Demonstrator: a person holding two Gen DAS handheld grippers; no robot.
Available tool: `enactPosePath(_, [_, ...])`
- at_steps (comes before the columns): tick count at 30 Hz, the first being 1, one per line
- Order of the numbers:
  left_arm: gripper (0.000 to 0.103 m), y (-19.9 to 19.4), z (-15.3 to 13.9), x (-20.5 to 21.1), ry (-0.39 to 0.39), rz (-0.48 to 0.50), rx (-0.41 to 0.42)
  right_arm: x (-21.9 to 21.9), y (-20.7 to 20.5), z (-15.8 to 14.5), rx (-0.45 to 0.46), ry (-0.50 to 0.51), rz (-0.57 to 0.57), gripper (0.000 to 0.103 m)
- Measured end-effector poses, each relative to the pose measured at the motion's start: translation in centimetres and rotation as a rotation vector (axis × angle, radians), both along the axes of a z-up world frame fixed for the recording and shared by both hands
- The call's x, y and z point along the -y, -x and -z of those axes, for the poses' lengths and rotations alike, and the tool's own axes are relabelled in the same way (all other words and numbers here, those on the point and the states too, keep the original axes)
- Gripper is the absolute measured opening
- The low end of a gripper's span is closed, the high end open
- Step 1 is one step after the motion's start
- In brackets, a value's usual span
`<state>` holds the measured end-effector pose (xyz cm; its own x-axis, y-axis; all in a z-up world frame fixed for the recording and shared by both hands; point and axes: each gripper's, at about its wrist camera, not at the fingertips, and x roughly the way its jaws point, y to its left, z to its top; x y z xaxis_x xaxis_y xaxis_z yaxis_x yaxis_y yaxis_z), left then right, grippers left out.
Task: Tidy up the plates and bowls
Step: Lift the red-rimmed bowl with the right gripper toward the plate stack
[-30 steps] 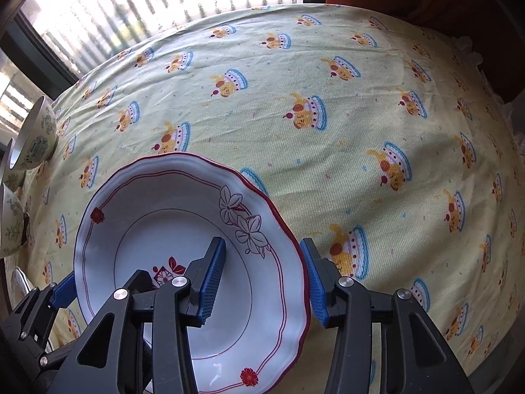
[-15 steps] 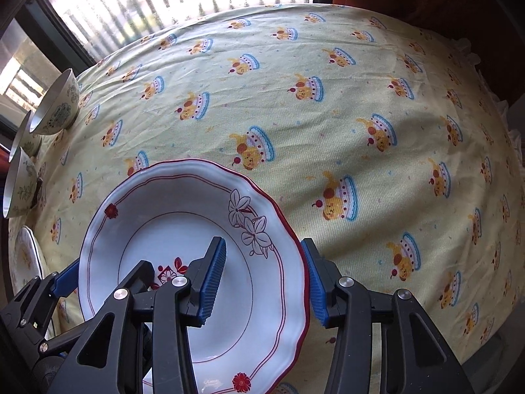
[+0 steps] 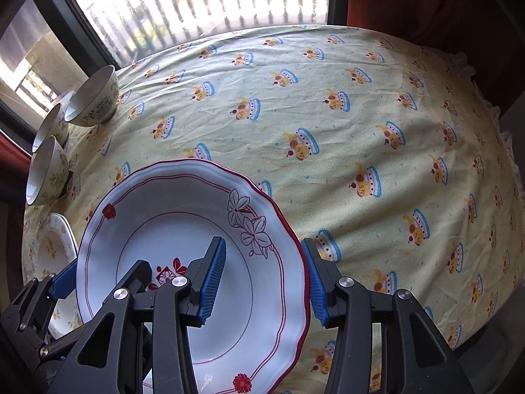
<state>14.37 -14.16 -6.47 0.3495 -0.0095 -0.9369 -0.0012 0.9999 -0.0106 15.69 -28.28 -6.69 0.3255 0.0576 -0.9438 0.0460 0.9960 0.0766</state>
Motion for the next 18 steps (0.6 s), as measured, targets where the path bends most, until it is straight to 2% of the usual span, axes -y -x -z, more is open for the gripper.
enactPosePath(7, [0.066, 0.7, -1.8, -3.4, 0.028, 0.017, 0.040, -3.0, 0.9, -1.9, 0.027, 0.003, 0.023, 0.051])
enactPosePath(13, [0.065, 1.4, -2.5, -7.0, 0.057, 0.001, 0.040, -6.7, 1.6, -3.5, 0.063, 0.048, 0.008, 0.051])
enactPosePath(18, [0.065, 2.1, -3.1, -10.0, 0.059, -0.009, 0.049, -9.8, 2.3, -4.2, 0.079, 0.042, 0.005, 0.051])
